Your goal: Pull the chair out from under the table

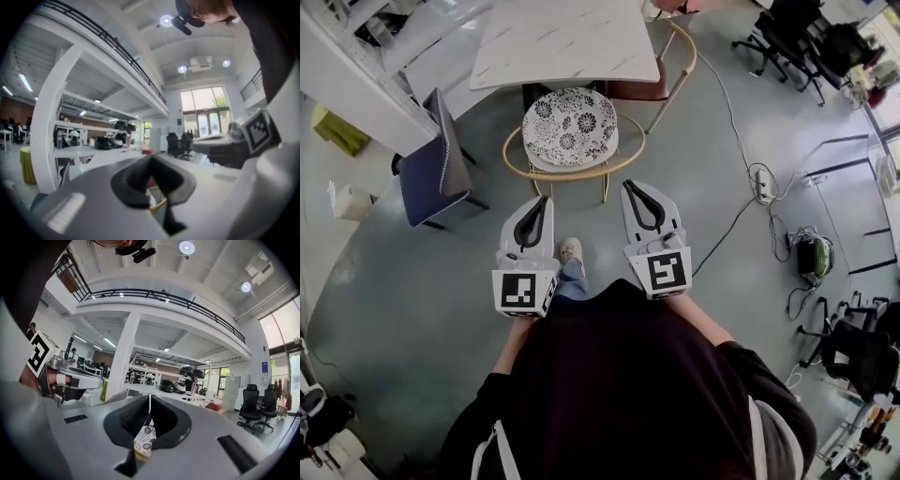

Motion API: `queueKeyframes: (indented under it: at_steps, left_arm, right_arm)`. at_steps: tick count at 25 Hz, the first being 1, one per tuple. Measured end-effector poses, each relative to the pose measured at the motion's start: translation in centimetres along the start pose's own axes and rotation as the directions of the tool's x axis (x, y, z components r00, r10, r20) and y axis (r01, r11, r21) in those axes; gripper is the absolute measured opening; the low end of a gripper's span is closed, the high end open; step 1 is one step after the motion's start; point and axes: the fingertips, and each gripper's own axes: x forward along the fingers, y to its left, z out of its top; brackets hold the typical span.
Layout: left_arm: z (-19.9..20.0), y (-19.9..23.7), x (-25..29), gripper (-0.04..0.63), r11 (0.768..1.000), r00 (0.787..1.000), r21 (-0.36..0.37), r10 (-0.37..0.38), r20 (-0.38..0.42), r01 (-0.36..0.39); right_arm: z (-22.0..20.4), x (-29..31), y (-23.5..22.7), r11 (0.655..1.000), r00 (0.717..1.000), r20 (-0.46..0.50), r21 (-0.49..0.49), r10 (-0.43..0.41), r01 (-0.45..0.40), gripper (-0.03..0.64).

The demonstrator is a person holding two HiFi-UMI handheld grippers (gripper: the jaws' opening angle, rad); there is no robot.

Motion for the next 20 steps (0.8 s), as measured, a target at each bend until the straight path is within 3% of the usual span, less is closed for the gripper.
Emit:
queueKeyframes:
  at_steps: [9,20]
  left_arm:
    - [-1.9,6.4,7.6,0.008,0.998,0.996,-0.006,-0.069,-0.052,0.069]
    - [-4.4,9.7,13.0,0.008,0.992,0.987,-0.027,-0.123,-0.106,0.121]
  right_arm:
    - [-2.5,8.8,-1.6,0.999,0.996,-0.081,0.025,-0.026,0.028,0.025]
    - [-6.8,13.8,-3.0,0.997,0.979,-0.2,0.058,-0.043,0.055,0.025]
